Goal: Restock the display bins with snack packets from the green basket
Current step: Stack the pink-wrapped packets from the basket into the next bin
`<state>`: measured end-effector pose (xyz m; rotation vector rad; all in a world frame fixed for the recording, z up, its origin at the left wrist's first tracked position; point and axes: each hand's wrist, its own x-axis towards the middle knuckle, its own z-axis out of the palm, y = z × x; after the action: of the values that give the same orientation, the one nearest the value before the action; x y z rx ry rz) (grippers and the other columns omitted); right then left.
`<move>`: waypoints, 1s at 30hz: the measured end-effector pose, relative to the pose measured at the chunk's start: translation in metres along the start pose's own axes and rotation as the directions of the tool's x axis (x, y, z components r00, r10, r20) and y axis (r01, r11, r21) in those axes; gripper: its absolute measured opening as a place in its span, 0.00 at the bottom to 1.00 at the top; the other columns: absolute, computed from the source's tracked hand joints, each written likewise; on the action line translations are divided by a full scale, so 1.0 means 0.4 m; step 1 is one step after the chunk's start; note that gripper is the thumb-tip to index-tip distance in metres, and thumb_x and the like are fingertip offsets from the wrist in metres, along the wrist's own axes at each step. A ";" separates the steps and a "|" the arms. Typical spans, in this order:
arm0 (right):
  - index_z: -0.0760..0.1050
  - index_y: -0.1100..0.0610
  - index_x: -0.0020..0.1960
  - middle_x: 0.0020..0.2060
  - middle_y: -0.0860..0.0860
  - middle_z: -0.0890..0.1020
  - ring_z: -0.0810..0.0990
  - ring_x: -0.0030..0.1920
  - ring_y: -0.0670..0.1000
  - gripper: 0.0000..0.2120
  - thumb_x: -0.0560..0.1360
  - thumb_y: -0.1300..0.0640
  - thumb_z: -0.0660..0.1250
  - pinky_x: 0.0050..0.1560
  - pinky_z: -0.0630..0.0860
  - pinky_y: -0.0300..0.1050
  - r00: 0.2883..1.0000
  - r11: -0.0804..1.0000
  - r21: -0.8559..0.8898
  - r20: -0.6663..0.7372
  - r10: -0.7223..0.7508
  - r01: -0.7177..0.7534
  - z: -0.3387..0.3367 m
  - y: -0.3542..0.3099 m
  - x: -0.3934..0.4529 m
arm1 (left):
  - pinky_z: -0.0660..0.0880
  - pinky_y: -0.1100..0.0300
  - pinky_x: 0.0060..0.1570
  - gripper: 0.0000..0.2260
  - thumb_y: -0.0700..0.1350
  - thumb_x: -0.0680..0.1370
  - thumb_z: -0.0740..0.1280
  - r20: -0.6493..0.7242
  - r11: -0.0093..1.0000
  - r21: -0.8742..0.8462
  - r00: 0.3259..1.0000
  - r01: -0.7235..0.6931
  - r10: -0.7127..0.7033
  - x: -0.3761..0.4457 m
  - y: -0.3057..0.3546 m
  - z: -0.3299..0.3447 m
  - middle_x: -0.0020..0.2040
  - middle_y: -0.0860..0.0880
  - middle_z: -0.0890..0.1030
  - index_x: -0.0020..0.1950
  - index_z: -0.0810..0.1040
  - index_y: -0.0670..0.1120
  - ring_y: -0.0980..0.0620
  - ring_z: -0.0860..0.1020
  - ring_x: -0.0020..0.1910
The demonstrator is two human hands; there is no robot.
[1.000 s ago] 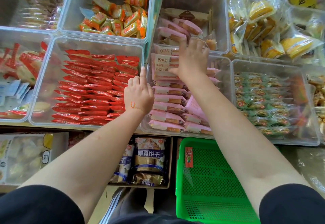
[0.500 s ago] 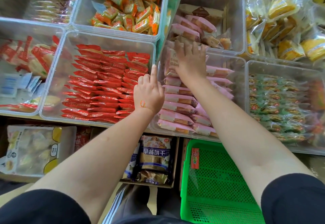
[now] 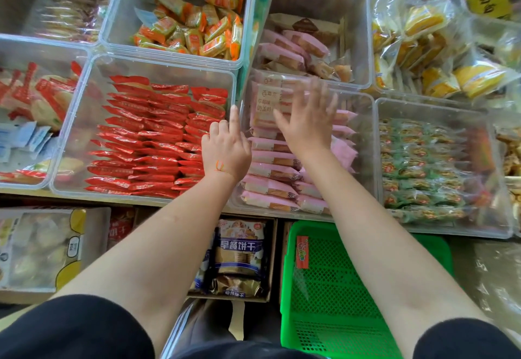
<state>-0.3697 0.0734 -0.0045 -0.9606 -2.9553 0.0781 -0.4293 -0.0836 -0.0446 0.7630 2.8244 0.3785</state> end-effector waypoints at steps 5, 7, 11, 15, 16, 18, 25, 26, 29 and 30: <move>0.35 0.48 0.79 0.76 0.66 0.53 0.58 0.74 0.68 0.55 0.69 0.28 0.66 0.69 0.63 0.68 0.916 0.960 -0.025 0.295 0.272 -0.278 -0.014 0.073 -0.160 | 0.70 0.46 0.57 0.27 0.49 0.81 0.50 -0.007 0.998 0.043 0.999 -0.046 0.046 -0.004 -0.004 -0.003 0.67 0.43 0.72 0.81 0.53 0.48 0.41 0.68 0.66; 0.33 0.47 0.78 0.78 0.63 0.46 0.52 0.76 0.70 0.58 0.68 0.30 0.70 0.68 0.63 0.70 0.861 0.943 -0.033 0.398 0.316 -0.331 0.006 0.079 -0.204 | 0.68 0.44 0.61 0.28 0.50 0.81 0.51 -0.012 0.996 0.047 0.997 -0.071 0.072 -0.012 -0.002 -0.007 0.73 0.41 0.67 0.81 0.52 0.48 0.40 0.65 0.71; 0.41 0.44 0.78 0.78 0.59 0.46 0.54 0.74 0.70 0.51 0.69 0.46 0.74 0.66 0.65 0.73 0.841 0.899 0.072 0.391 0.373 -0.431 0.030 0.087 -0.243 | 0.60 0.44 0.71 0.29 0.56 0.82 0.50 0.038 0.999 0.004 0.998 -0.042 0.041 -0.046 0.000 0.000 0.81 0.42 0.51 0.81 0.48 0.49 0.42 0.53 0.79; 0.46 0.44 0.77 0.77 0.61 0.47 0.59 0.72 0.68 0.49 0.68 0.55 0.74 0.65 0.70 0.67 0.849 0.876 0.122 0.341 0.404 -0.466 0.052 0.098 -0.245 | 0.58 0.44 0.72 0.30 0.60 0.82 0.48 0.052 0.999 -0.037 0.999 -0.003 0.005 -0.075 -0.006 0.010 0.81 0.44 0.50 0.81 0.47 0.50 0.43 0.50 0.79; 0.46 0.45 0.78 0.77 0.62 0.48 0.60 0.71 0.68 0.49 0.69 0.54 0.74 0.65 0.71 0.65 0.856 0.894 0.079 0.336 0.393 -0.442 0.055 0.101 -0.245 | 0.58 0.43 0.72 0.30 0.60 0.82 0.48 0.051 0.999 -0.038 0.999 -0.003 0.005 -0.077 -0.007 0.011 0.81 0.44 0.51 0.81 0.47 0.50 0.43 0.51 0.79; 0.46 0.45 0.79 0.77 0.63 0.50 0.62 0.70 0.67 0.48 0.70 0.52 0.74 0.66 0.70 0.60 0.876 0.925 0.001 0.322 0.360 -0.381 0.059 0.112 -0.239 | 0.60 0.43 0.71 0.30 0.59 0.81 0.50 0.040 0.999 -0.039 0.999 -0.002 0.004 -0.074 -0.009 0.013 0.80 0.42 0.53 0.81 0.49 0.49 0.42 0.53 0.78; 0.71 0.48 0.71 0.61 0.53 0.77 0.76 0.58 0.54 0.23 0.77 0.57 0.66 0.52 0.76 0.47 0.952 0.845 0.441 0.111 0.284 -0.304 -0.031 0.162 -0.234 | 0.64 0.43 0.69 0.29 0.55 0.81 0.53 0.032 0.998 -0.059 0.999 -0.017 0.019 -0.065 -0.009 0.011 0.78 0.40 0.59 0.80 0.52 0.47 0.40 0.58 0.76; 0.74 0.50 0.67 0.57 0.49 0.80 0.78 0.55 0.51 0.18 0.78 0.54 0.67 0.50 0.75 0.45 0.932 0.736 0.583 0.122 0.340 -0.345 -0.054 0.167 -0.239 | 0.65 0.43 0.68 0.29 0.55 0.81 0.54 0.031 0.998 -0.062 0.999 -0.019 0.021 -0.064 -0.010 0.011 0.78 0.39 0.60 0.80 0.52 0.47 0.40 0.59 0.75; 0.77 0.54 0.61 0.49 0.48 0.85 0.83 0.47 0.49 0.15 0.76 0.52 0.71 0.48 0.80 0.47 0.827 0.081 0.897 0.363 0.429 -0.435 -0.108 0.170 -0.257 | 0.68 0.43 0.65 0.29 0.52 0.80 0.56 0.024 0.998 -0.055 0.999 -0.033 0.034 -0.062 -0.010 0.013 0.76 0.38 0.63 0.80 0.54 0.45 0.39 0.62 0.73; 0.77 0.56 0.61 0.45 0.50 0.85 0.84 0.41 0.49 0.15 0.76 0.54 0.71 0.44 0.80 0.46 0.805 -0.146 0.890 0.453 0.383 -0.432 -0.113 0.167 -0.262 | 0.68 0.43 0.65 0.29 0.52 0.80 0.57 0.024 0.998 -0.053 0.999 -0.035 0.036 -0.062 -0.010 0.014 0.76 0.38 0.63 0.80 0.54 0.45 0.39 0.63 0.72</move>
<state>-0.2438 0.0672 0.0350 -1.3605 -1.4188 1.9087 -0.4090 -0.0987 -0.0481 0.8023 2.7687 0.4441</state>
